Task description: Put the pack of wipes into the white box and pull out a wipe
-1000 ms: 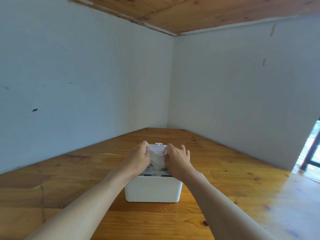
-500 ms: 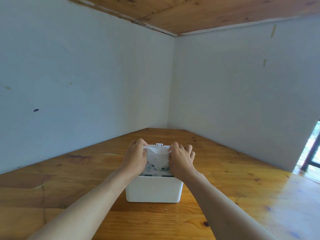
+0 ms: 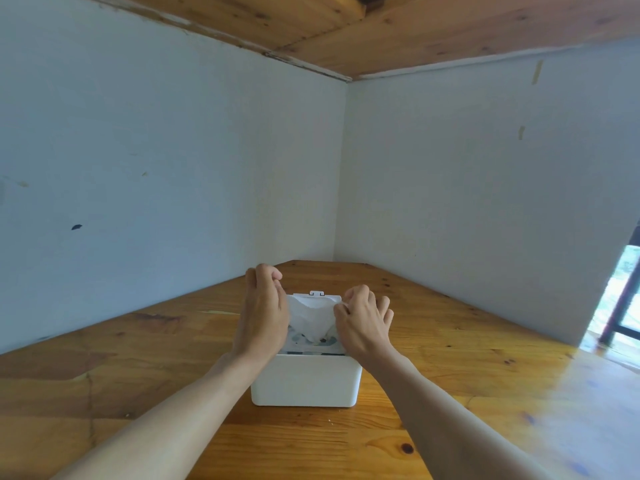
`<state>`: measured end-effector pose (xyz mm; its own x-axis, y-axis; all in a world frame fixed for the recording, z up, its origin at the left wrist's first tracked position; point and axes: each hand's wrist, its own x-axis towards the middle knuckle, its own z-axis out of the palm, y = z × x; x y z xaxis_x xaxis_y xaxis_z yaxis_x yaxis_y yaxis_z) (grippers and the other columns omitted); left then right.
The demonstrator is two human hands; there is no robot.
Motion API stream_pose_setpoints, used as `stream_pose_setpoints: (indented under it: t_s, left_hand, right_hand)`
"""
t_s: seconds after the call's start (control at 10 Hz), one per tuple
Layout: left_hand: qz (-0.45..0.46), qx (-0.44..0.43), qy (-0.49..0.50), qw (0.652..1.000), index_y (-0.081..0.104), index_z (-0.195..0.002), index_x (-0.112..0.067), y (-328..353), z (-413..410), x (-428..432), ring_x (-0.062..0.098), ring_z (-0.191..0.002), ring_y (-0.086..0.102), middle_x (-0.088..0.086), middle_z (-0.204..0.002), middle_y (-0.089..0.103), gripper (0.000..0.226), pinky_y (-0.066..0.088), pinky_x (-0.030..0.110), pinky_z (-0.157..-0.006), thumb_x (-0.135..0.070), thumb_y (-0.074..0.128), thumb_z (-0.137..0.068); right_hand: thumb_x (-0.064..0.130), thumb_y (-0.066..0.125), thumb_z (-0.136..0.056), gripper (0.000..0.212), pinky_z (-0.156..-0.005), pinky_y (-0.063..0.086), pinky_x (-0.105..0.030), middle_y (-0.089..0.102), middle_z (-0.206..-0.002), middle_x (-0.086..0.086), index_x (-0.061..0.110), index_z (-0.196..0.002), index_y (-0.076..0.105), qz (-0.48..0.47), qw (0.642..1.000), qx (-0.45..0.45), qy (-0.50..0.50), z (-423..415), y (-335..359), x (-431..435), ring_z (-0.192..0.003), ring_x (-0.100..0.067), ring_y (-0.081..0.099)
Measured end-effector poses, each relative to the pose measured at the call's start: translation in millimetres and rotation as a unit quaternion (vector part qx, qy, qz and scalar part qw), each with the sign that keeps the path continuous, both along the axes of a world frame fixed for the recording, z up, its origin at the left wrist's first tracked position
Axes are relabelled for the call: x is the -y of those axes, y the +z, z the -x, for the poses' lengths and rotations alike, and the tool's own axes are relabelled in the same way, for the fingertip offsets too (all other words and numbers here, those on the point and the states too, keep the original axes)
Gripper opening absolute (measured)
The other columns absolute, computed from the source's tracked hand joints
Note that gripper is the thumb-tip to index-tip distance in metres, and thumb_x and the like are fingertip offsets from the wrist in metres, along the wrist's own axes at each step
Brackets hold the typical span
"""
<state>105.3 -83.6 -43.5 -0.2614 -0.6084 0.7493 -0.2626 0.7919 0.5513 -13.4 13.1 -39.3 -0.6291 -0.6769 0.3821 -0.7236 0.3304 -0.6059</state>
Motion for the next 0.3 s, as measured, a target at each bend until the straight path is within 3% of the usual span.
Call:
stream_pose_setpoints:
  t_s: [0.3]
  left_hand:
    - [0.007, 0.047, -0.041, 0.998, 0.05, -0.093, -0.01, 6.3, -11.4, -11.2, 0.007, -0.067, 0.047, -0.006, -0.077, 0.047, 0.014, 0.034, 0.018, -0.059, -0.002, 0.041, -0.101]
  right_hand:
    - [0.02, 0.034, -0.091, 0.017, -0.086, 0.027, -0.036, 0.048, -0.11, -0.007, 0.012, -0.1, 0.047, -0.035, 0.998, -0.059, -0.011, -3.8, 16.6, -19.4, -0.095, -0.023, 0.027]
